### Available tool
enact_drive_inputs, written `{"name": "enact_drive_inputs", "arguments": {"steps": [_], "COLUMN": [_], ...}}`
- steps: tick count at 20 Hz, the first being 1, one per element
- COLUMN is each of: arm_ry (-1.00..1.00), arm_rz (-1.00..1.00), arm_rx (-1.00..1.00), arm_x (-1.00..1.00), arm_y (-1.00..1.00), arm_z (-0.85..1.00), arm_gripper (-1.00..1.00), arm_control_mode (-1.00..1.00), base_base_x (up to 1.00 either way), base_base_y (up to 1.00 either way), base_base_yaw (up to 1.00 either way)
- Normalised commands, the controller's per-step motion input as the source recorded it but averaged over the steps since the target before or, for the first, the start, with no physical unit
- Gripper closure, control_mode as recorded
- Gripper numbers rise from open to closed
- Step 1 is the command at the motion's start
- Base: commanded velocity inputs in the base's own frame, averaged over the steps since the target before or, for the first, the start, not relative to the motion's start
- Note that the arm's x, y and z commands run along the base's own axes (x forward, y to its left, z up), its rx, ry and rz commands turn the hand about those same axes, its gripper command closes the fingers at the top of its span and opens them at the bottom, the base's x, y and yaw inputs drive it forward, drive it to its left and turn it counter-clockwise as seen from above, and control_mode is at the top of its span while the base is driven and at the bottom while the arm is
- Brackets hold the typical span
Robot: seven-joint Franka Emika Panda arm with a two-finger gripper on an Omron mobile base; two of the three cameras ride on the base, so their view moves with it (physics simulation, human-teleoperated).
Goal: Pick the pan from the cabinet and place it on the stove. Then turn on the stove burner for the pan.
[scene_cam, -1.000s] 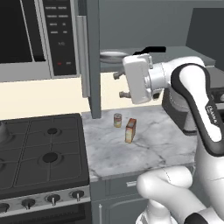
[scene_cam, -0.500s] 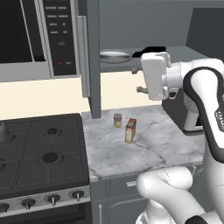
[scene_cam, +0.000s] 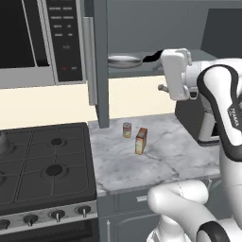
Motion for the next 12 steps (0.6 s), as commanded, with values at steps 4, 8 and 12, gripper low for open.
{"name": "enact_drive_inputs", "arguments": {"steps": [4,8,12], "arm_ry": [0.00,0.00,0.00], "arm_rz": [-0.09,-0.08,-0.09], "arm_rx": [0.00,0.00,0.00], "arm_x": [0.45,0.50,0.51], "arm_y": [-0.49,-0.43,-0.36], "arm_z": [0.05,0.10,0.11], "arm_gripper": [-1.00,-1.00,-1.00], "arm_control_mode": [-1.00,-1.00,-1.00], "base_base_x": [0.00,0.00,0.00], "base_base_y": [0.00,0.00,0.00], "base_base_yaw": [0.00,0.00,0.00]}}
